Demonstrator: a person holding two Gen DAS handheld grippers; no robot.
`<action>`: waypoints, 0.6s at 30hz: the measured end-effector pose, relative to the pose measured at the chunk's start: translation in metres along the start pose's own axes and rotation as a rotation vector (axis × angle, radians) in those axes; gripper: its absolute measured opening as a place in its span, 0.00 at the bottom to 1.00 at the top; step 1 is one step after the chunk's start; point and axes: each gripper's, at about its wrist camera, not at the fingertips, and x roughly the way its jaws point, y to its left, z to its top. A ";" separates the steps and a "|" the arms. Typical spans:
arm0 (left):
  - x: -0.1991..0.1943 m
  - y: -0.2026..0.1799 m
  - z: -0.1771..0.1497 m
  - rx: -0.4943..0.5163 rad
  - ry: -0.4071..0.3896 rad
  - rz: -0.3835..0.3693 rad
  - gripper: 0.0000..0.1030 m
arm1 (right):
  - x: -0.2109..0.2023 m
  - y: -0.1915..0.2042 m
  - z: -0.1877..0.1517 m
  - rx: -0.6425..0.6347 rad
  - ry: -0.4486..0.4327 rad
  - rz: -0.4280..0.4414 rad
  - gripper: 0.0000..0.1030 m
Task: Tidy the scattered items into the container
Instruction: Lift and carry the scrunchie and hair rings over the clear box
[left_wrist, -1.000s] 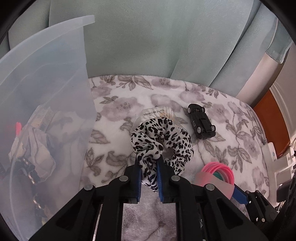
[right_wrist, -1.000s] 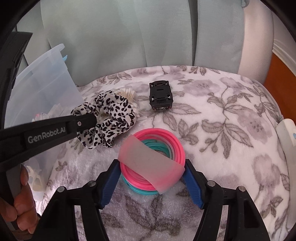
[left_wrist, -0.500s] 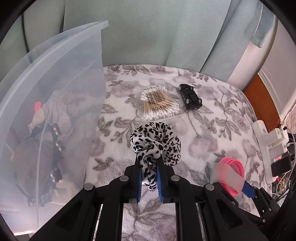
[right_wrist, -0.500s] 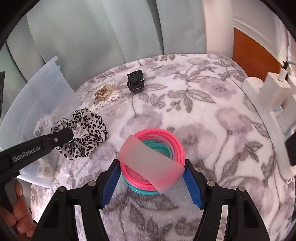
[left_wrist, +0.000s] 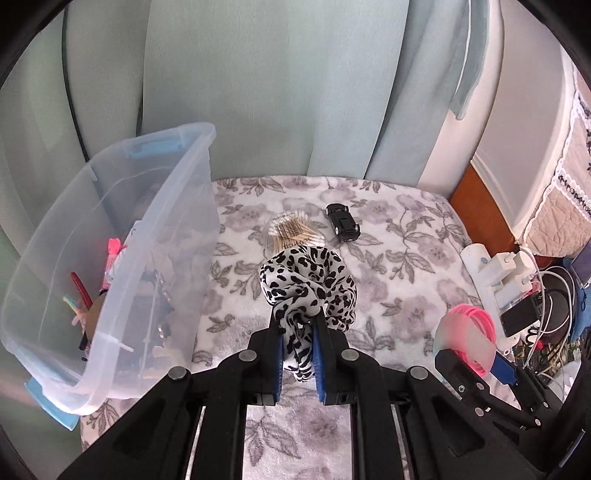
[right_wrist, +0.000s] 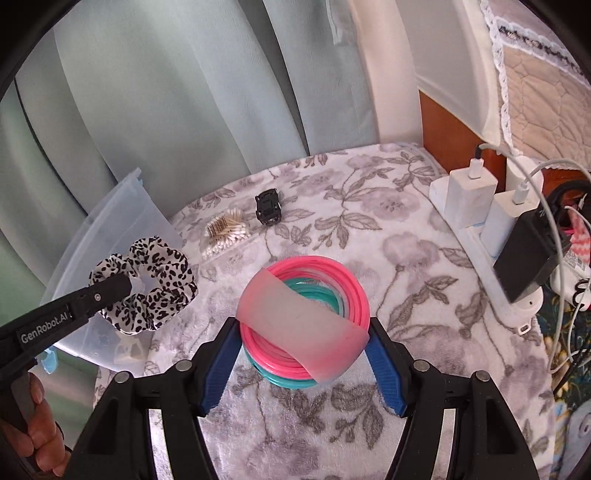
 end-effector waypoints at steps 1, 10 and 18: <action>-0.007 -0.001 0.001 0.004 -0.013 -0.001 0.13 | -0.006 0.001 0.002 -0.001 -0.013 0.004 0.68; -0.061 -0.012 0.012 0.040 -0.127 -0.020 0.13 | -0.061 0.012 0.014 -0.010 -0.133 0.031 0.68; -0.103 -0.013 0.019 0.047 -0.220 -0.047 0.13 | -0.107 0.027 0.025 -0.026 -0.233 0.043 0.68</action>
